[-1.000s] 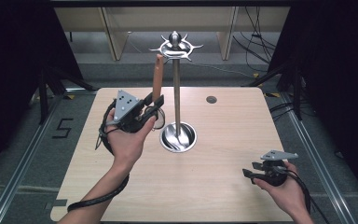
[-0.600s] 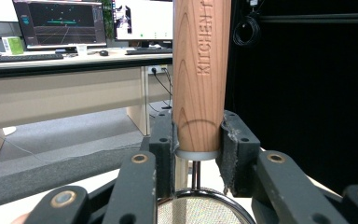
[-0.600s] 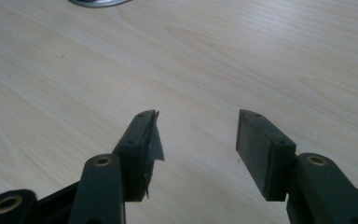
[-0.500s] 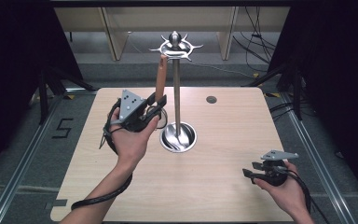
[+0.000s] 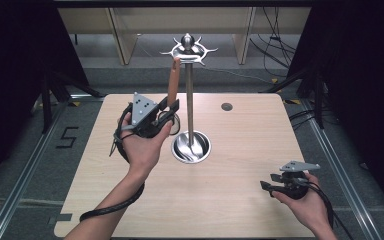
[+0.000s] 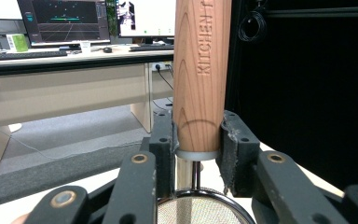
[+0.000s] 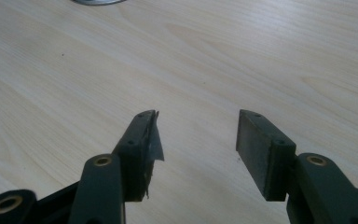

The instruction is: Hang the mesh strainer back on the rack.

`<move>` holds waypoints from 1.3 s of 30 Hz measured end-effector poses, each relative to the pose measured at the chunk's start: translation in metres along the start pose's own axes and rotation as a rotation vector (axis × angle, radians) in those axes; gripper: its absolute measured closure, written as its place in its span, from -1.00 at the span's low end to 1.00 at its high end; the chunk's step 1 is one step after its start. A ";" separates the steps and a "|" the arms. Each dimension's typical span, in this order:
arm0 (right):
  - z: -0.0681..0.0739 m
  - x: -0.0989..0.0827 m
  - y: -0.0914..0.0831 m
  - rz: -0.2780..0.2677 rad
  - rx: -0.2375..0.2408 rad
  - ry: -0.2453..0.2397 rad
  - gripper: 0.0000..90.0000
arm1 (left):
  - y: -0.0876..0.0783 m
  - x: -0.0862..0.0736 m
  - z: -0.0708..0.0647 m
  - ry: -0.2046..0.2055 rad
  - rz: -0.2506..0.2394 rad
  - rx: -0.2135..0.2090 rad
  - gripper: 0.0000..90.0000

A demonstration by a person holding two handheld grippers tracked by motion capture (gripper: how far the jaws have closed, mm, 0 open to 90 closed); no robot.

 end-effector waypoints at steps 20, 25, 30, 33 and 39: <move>-0.001 -0.001 0.000 0.004 -0.001 0.007 0.08 | 0.011 0.001 -0.003 0.007 -0.002 0.020 0.52; -0.001 -0.001 0.000 0.003 0.000 -0.005 0.08 | 0.014 0.002 -0.003 0.009 -0.002 0.021 0.52; -0.002 -0.001 0.000 -0.001 0.000 -0.008 0.08 | 0.016 0.002 -0.004 0.015 -0.001 0.023 0.52; -0.002 -0.001 0.000 0.001 0.002 -0.007 0.08 | 0.017 0.002 -0.004 0.014 0.002 0.022 0.52; -0.004 -0.001 0.001 -0.002 -0.002 -0.034 0.08 | 0.021 -0.002 -0.004 0.018 0.015 0.025 0.52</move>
Point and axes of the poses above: each handheld gripper's, and its own axes: y roughly forward along the jaws, x roughly out of its top, z roughly to its left, the point moved 7 cm from there along y, roughly forward along the jaws, and after that the axes turned 12 degrees about x, right-handed, at the moved point
